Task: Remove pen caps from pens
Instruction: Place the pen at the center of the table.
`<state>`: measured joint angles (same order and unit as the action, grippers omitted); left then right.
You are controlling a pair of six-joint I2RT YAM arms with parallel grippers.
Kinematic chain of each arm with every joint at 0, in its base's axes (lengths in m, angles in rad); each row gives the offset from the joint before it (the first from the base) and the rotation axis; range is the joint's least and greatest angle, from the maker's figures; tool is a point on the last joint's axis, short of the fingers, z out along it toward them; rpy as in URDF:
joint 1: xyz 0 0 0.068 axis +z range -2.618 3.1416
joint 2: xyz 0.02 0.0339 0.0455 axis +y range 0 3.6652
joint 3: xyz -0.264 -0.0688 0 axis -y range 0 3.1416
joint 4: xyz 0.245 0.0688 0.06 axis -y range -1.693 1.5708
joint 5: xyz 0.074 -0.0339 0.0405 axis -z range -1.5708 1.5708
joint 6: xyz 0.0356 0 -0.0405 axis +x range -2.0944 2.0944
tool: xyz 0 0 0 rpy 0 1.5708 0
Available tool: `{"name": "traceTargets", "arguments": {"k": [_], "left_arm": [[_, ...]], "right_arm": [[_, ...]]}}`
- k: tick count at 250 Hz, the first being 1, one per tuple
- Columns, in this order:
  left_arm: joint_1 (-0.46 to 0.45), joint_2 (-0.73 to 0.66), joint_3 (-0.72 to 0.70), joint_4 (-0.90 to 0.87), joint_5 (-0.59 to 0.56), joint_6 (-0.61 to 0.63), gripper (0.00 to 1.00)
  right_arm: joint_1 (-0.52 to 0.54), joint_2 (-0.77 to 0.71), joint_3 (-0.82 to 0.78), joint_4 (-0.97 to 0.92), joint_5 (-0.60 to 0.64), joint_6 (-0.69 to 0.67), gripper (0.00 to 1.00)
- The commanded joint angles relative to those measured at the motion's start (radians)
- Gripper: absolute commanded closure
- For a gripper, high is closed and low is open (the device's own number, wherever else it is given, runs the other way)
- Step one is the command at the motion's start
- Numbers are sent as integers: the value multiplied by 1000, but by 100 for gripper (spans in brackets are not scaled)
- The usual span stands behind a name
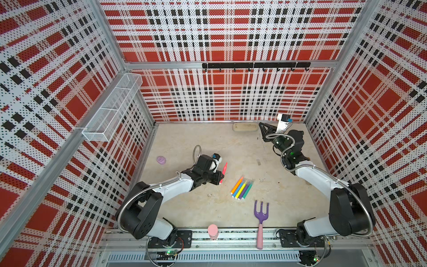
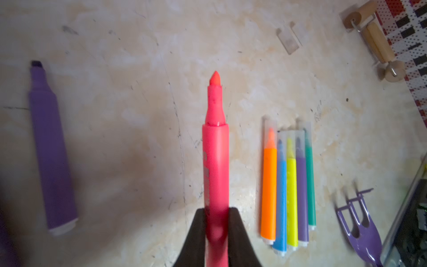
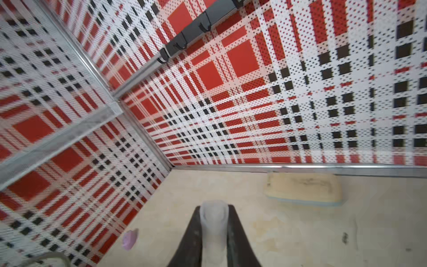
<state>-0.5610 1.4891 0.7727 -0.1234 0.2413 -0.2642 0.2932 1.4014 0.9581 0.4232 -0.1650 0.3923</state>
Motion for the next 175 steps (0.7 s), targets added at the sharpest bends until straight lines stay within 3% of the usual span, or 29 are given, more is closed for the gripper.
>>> {"name": "traceTargets", "arguments": {"k": [1, 49, 102, 175], "left_arm": [[24, 49, 82, -83, -133, 3, 100], [58, 140, 168, -147, -176, -2, 100], [75, 207, 191, -140, -147, 3, 100], [84, 308, 255, -179, -184, 5, 89]], "right_arm": [[4, -35, 13, -346, 208, -206, 100], [4, -66, -35, -457, 294, -221, 100], [-9, -67, -34, -549, 352, -245, 100], [-28, 22, 1, -602, 328, -261, 100]]}}
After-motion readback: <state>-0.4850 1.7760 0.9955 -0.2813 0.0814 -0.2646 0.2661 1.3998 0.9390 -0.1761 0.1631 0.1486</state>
